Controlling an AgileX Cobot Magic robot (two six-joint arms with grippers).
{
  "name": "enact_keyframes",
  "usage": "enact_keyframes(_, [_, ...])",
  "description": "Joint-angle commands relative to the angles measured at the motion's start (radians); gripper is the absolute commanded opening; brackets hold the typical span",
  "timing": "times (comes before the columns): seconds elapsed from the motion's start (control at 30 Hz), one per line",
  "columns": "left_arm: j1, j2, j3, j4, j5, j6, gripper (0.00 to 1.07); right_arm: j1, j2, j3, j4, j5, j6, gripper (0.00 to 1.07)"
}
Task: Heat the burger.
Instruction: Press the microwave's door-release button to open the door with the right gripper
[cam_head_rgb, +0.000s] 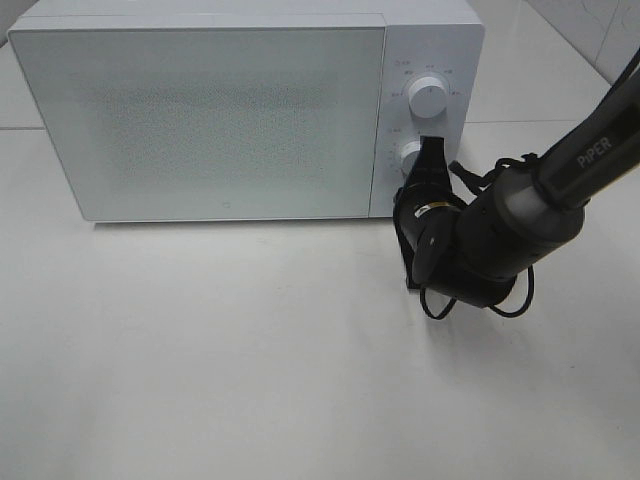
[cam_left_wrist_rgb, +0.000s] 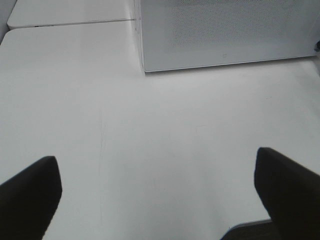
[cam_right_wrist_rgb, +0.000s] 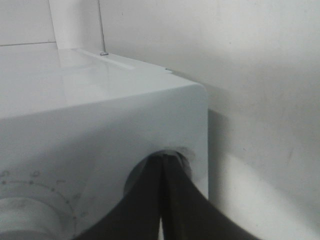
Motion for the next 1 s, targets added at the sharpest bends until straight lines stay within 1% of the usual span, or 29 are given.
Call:
enact_keyframes(0.03, [0.002, -0.015, 0.003, -0.006, -0.014, -0.004, 0.98, -0.017, -0.011, -0.069, -0.055, -0.212, 0.009, 0.00])
enact_keyframes(0.17, [0.002, -0.015, 0.003, -0.006, -0.014, -0.004, 0.98, -0.029, -0.004, -0.093, -0.078, -0.212, 0.002, 0.00])
enact_keyframes(0.23, [0.002, -0.015, 0.003, -0.006, -0.014, -0.004, 0.98, -0.031, 0.014, -0.126, -0.078, -0.215, 0.003, 0.00])
enact_keyframes(0.47, [0.002, -0.015, 0.003, -0.006, -0.014, -0.004, 0.98, -0.041, 0.023, -0.135, -0.096, -0.204, 0.002, 0.00])
enact_keyframes(0.57, [0.002, -0.015, 0.003, -0.006, -0.014, -0.004, 0.98, -0.041, 0.023, -0.127, -0.098, -0.197, 0.002, 0.00])
enact_keyframes(0.67, [0.002, -0.015, 0.003, -0.006, -0.014, -0.004, 0.98, -0.040, 0.016, -0.119, -0.095, -0.150, 0.001, 0.00])
enact_keyframes(1.0, [0.002, -0.015, 0.003, -0.006, -0.014, -0.004, 0.98, -0.037, -0.026, -0.049, -0.083, -0.028, -0.004, 0.00])
